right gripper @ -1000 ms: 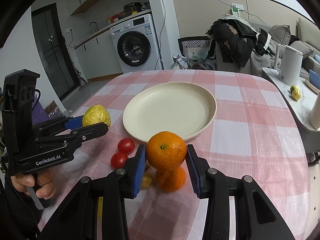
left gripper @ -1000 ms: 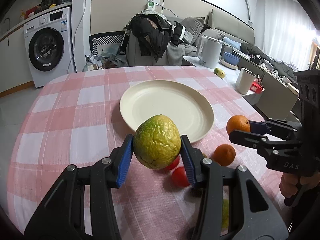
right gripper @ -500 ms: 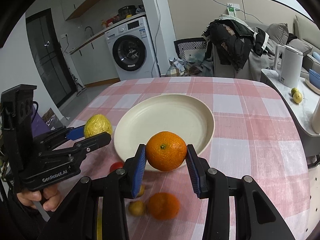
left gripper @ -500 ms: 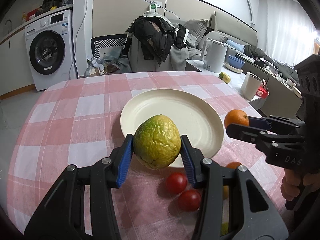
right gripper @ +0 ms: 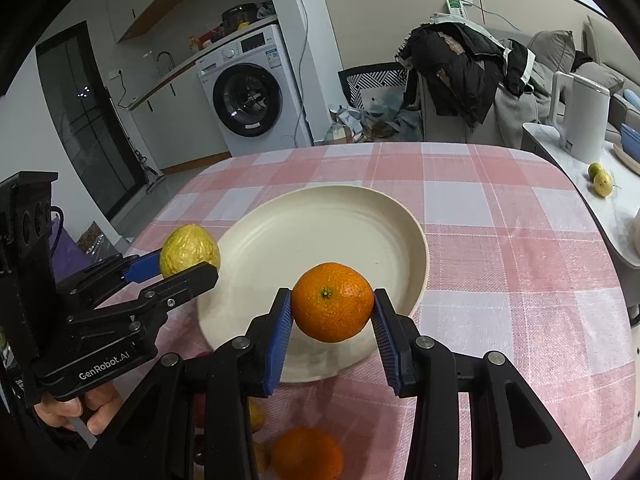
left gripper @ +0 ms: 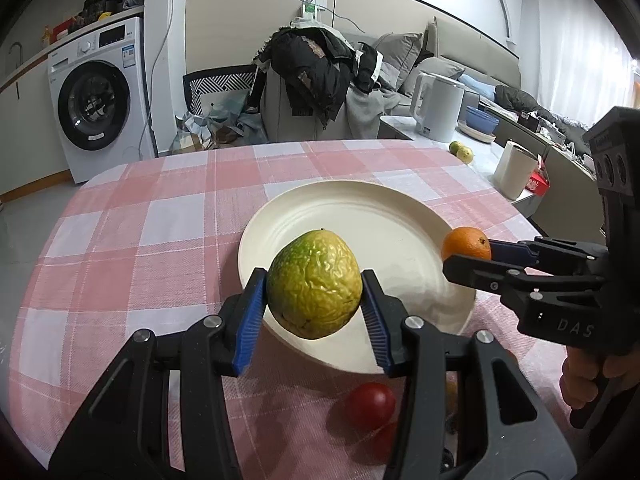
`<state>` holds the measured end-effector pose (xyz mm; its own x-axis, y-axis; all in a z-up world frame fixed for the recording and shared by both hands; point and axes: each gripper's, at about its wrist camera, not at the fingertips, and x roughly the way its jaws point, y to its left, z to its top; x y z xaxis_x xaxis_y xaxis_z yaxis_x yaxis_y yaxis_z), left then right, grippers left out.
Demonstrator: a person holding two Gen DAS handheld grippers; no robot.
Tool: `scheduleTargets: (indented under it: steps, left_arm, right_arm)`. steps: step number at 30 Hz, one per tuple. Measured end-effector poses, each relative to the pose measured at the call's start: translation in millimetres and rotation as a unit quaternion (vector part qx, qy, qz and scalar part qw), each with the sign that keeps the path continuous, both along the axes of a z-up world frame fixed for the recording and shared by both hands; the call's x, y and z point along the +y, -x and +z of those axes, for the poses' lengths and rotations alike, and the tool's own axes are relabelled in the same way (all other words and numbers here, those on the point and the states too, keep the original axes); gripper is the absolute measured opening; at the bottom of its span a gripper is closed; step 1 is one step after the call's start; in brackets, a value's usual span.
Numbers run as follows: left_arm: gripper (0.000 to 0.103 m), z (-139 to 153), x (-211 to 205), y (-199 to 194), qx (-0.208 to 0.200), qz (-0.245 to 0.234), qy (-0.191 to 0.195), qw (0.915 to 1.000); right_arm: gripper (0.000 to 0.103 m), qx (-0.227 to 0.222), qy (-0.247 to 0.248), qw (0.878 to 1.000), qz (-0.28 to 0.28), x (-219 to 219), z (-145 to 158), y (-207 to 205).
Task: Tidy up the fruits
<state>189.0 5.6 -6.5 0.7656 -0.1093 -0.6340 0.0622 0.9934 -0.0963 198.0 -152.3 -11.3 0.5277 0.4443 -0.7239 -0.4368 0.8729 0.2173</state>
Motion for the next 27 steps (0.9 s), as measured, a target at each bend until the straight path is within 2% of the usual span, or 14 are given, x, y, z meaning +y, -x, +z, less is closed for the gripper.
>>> scheduleTargets:
  steps: [12, 18, 19, 22, 24, 25, 26, 27]
  left_arm:
    - [0.044, -24.0, 1.9, -22.1, 0.026, 0.003, -0.003, 0.9997]
    - [0.044, -20.6, 2.8, -19.5, 0.025, 0.004, -0.002, 0.9997]
    - [0.046, -18.1, 3.3, -16.8, 0.023, 0.004, -0.002, 0.9997]
    - [0.060, -10.3, 5.6, -5.1, 0.015, 0.010, -0.001, 0.9998]
    - [0.072, -5.5, 8.7, 7.4, 0.008, 0.020, 0.001, 0.9998]
    - [0.080, -3.5, 10.5, 14.4, 0.004, 0.024, 0.004, 0.9997]
    - [0.082, -0.5, 11.9, 22.9, 0.001, 0.024, 0.007, 0.9997]
    - [0.082, 2.1, 11.7, 30.6, -0.001, 0.023, 0.007, 0.9997]
  right_arm:
    - [0.041, 0.022, 0.021, 1.000, 0.001, 6.8, -18.9, -14.4]
    - [0.042, 0.013, 0.033, 0.999, -0.001, 11.0, -16.3, -12.9]
    - [0.048, 0.011, 0.032, 0.999, -0.002, 10.4, -13.9, -11.7]
    - [0.052, -0.007, 0.033, 0.999, -0.009, 5.7, -3.1, -4.5]
    - [0.064, -0.014, 0.035, 0.999, -0.016, 1.2, 3.6, 2.7]
    - [0.081, -0.013, 0.030, 0.999, -0.016, -2.5, 6.7, 7.8]
    - [0.096, -0.010, 0.024, 1.000, -0.012, -5.3, 8.1, 12.0]
    - [0.099, -0.011, 0.018, 1.000, -0.009, -7.6, 9.6, 17.0]
